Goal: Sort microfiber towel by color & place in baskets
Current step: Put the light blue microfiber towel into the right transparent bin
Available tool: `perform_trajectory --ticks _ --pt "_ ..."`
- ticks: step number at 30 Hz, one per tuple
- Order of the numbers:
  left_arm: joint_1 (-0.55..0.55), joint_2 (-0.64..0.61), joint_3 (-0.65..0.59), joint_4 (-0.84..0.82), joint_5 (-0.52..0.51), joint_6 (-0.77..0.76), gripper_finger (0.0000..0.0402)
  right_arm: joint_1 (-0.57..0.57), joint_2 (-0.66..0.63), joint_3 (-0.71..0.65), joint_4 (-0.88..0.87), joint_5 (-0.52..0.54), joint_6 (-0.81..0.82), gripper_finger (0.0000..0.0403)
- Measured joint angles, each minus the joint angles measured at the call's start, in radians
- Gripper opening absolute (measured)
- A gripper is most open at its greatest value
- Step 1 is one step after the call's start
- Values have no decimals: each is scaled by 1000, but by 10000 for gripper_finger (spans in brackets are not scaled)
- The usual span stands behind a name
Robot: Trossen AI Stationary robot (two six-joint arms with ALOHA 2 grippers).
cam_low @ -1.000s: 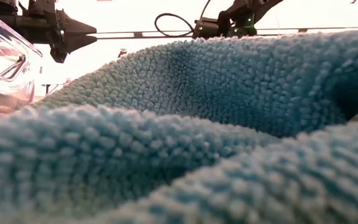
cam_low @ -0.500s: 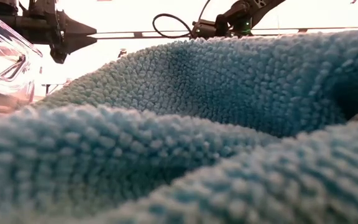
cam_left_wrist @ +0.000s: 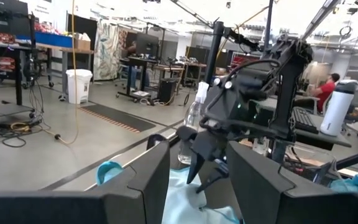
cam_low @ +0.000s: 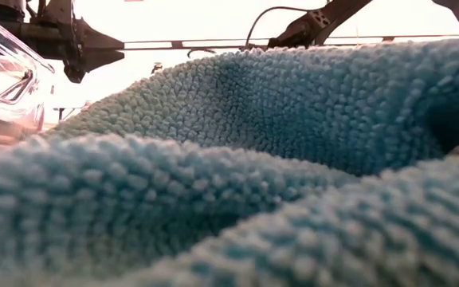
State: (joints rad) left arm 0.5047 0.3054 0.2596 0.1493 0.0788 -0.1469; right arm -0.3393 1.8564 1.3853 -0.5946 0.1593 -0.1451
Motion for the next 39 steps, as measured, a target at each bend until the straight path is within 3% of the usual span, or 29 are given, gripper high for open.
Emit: perform_trajectory --ticks 13,24,39 --pt "0 0 0 -1 0 9 144 1 82 3 8 -2 3 109" --pt "0 0 0 -1 0 9 144 1 79 54 -33 -5 4 13" --pt "0 0 0 -1 0 8 144 11 11 220 -222 -3 63 9"
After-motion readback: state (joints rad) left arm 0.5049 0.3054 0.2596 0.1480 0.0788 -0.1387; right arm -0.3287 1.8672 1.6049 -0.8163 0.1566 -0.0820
